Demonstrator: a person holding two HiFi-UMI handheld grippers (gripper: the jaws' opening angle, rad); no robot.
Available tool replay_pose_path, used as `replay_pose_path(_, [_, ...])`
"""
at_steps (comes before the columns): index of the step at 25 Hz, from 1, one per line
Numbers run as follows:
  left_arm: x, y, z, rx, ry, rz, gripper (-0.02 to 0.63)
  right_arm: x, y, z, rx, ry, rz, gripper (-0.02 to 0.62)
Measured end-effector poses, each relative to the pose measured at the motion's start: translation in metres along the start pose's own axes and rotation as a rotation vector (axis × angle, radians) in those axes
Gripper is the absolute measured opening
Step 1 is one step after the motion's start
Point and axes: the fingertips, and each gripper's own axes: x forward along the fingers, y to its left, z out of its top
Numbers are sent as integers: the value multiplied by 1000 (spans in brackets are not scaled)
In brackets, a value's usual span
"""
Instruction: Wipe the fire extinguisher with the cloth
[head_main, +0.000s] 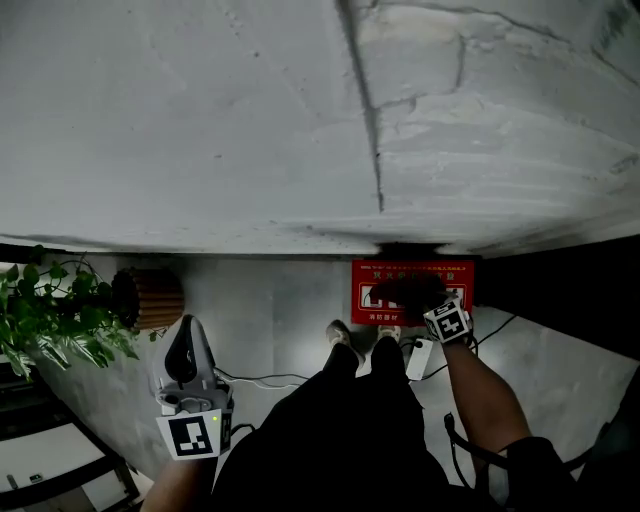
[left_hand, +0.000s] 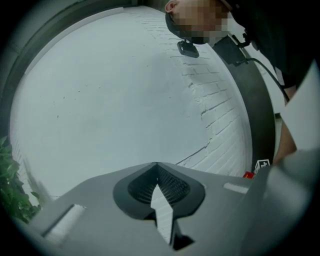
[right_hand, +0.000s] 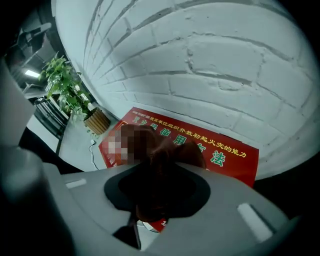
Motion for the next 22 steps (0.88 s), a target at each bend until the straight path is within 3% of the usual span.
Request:
replay_pose_path(4, [6,-21,2,-47,-18,-46,0,-16,15,5,7,-67,8,193])
replay_pose_path(9, [12,-55,4,-114,-40,-109,0,-67,18,22,20,-220,-17,198])
replay_pose_path(12, [17,-81,8,-145,-68,-159,0,-113,8,44,4,-384,-63,198])
replay_pose_path(14, [25,-100,9,-171,-94,-200,0,-151,4,60,-8,-460,-106,165])
replay_pose_path(16, [35,-123,5,-219,-97,-239,0,-186,-3,63,21,-470,-155,48])
replay_pose_path(18, [45,-148,5,-249,-106,-288,0,-222,-8,64,50,-505,-188,7])
replay_pose_path(22, [57,-189,24,-233,-177,-429,0,-293,-12,68,77,-669,-267,2])
